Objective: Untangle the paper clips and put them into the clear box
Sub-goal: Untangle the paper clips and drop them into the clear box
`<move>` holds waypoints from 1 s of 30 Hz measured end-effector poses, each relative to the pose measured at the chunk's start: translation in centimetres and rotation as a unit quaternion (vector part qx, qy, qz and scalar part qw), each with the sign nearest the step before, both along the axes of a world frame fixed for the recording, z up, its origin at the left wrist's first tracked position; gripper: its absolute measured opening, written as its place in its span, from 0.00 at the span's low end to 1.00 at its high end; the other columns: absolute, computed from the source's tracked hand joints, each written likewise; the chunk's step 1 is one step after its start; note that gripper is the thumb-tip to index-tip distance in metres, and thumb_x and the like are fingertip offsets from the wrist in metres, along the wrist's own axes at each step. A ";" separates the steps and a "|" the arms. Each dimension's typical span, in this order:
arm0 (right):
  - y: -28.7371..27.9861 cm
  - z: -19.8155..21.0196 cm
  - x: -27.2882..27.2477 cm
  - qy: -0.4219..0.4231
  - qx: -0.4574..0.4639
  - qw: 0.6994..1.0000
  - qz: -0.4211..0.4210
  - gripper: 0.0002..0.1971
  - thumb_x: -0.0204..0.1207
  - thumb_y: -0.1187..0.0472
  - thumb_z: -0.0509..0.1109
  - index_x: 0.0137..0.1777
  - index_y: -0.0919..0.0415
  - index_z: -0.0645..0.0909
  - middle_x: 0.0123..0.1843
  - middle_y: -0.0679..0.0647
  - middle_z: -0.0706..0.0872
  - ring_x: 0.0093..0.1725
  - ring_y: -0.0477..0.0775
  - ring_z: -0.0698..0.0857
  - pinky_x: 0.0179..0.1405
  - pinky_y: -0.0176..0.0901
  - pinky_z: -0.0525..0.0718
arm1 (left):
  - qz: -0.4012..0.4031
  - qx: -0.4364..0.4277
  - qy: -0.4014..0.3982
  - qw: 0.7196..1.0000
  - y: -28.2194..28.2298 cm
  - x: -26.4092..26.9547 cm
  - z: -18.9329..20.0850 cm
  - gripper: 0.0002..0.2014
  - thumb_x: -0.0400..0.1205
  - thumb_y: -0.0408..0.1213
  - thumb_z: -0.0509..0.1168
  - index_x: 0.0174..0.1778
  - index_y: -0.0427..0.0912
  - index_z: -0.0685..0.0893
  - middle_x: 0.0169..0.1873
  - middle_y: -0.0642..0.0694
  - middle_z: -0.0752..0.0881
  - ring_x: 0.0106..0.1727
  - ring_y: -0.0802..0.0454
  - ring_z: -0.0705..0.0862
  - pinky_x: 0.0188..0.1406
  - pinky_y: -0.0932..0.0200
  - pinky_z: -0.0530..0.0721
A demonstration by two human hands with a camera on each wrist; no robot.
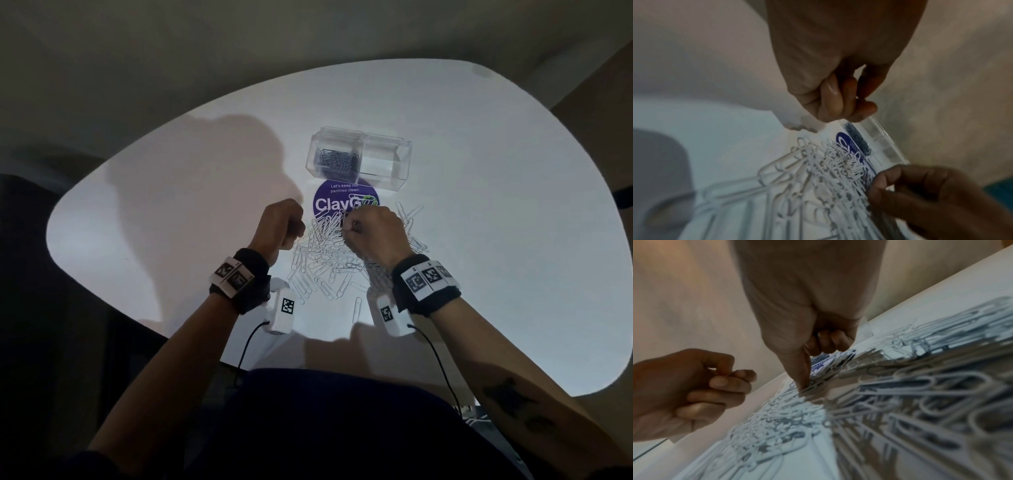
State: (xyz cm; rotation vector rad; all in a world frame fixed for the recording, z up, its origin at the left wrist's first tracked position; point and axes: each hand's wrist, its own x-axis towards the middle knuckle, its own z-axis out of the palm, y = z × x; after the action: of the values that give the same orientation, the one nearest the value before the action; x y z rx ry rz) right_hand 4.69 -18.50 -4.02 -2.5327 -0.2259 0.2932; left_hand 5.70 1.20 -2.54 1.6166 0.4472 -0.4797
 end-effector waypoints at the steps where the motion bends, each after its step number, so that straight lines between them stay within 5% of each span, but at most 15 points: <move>1: -0.1 -0.1 0.0 0.012 0.005 1.000 0.002 0.06 0.72 0.62 0.71 0.36 0.52 0.85 0.41 0.45 0.89 0.43 0.50 0.86 0.46 0.53 0.86 | 0.003 -0.022 0.008 1.000 0.1 0.0 0.2 0.02 0.64 0.35 0.55 0.28 0.43 0.68 0.18 0.45 0.68 0.18 0.55 0.55 0.24 0.66 0.52; 7: -2.0 1.1 -0.7 0.107 0.213 0.967 -0.085 0.01 0.74 0.64 0.74 0.41 0.60 0.87 0.36 0.50 0.88 0.32 0.37 0.80 0.36 0.30 0.78 | -0.032 -0.056 0.035 0.997 0.0 0.2 0.9 0.06 0.69 0.42 0.55 0.28 0.47 0.64 0.24 0.45 0.61 0.24 0.53 0.51 0.24 0.66 0.49; 11: -3.5 1.8 -1.1 0.171 0.327 0.917 -0.153 0.03 0.74 0.66 0.72 0.41 0.65 0.86 0.33 0.64 0.83 0.32 0.53 0.79 0.33 0.42 0.78 | -0.069 -0.002 0.018 0.997 -0.7 0.4 0.4 0.13 0.76 0.34 0.57 0.26 0.45 0.64 0.22 0.44 0.63 0.27 0.51 0.51 0.23 0.63 0.50; 14: -4.3 1.8 -1.3 0.204 0.406 0.873 -0.176 0.06 0.75 0.75 0.69 0.39 0.67 0.83 0.29 0.64 0.74 0.24 0.52 0.70 0.31 0.40 0.78 | -0.112 -0.004 0.007 0.994 -1.2 0.3 0.5 0.12 0.78 0.33 0.57 0.27 0.44 0.68 0.21 0.45 0.64 0.24 0.52 0.51 0.22 0.64 0.52; 18: -5.3 0.8 -1.5 0.240 0.483 0.819 -0.197 0.06 0.75 0.76 0.70 0.43 0.66 0.82 0.27 0.61 0.76 0.23 0.51 0.71 0.48 0.68 0.82 | -0.201 0.018 0.014 0.979 -1.9 -0.1 0.9 0.11 0.83 0.32 0.56 0.40 0.37 0.81 0.20 0.50 0.69 0.21 0.54 0.59 0.22 0.63 0.56; 21: -5.3 1.6 -1.8 0.261 0.507 0.785 -0.241 0.10 0.78 0.77 0.63 0.53 0.68 0.83 0.30 0.58 0.83 0.23 0.47 0.70 0.26 0.39 0.75 | -0.236 0.026 0.042 0.971 -2.9 -0.6 1.3 0.09 0.82 0.32 0.60 0.47 0.32 0.85 0.22 0.52 0.68 0.21 0.56 0.61 0.19 0.65 0.58; 24: -5.4 2.4 -2.2 0.301 0.540 0.740 -0.264 0.11 0.77 0.70 0.57 0.40 0.63 0.81 0.28 0.50 0.77 0.23 0.46 0.69 0.22 0.35 0.66 | -0.265 0.116 -0.028 0.957 -3.8 -1.1 1.4 0.07 0.79 0.36 0.66 0.38 0.39 0.87 0.21 0.60 0.76 0.24 0.58 0.73 0.25 0.64 0.68; 27: -5.9 1.7 -2.4 0.279 0.497 0.770 -0.285 0.10 0.73 0.60 0.65 0.33 0.64 0.76 0.29 0.54 0.74 0.24 0.49 0.69 0.26 0.42 0.65 | -0.349 0.301 -0.180 0.869 -4.1 -1.8 0.5 0.05 0.79 0.44 0.69 0.40 0.49 0.88 0.36 0.57 0.88 0.38 0.57 0.84 0.38 0.63 0.73; 30: -6.0 0.9 -2.7 0.190 0.383 0.864 -0.266 0.22 0.70 0.55 0.79 0.37 0.77 0.78 0.32 0.61 0.80 0.28 0.52 0.76 0.31 0.42 0.77 | -0.366 0.405 -0.274 0.792 -4.2 -2.6 -0.8 0.09 0.78 0.44 0.70 0.54 0.51 0.87 0.46 0.51 0.91 0.44 0.49 0.87 0.40 0.63 0.72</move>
State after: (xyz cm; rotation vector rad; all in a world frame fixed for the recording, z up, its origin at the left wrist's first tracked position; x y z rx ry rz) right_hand 2.00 -24.46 -3.14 -1.6099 0.4354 0.3770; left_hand 3.14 -3.04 -3.37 2.6639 -0.5463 -0.3578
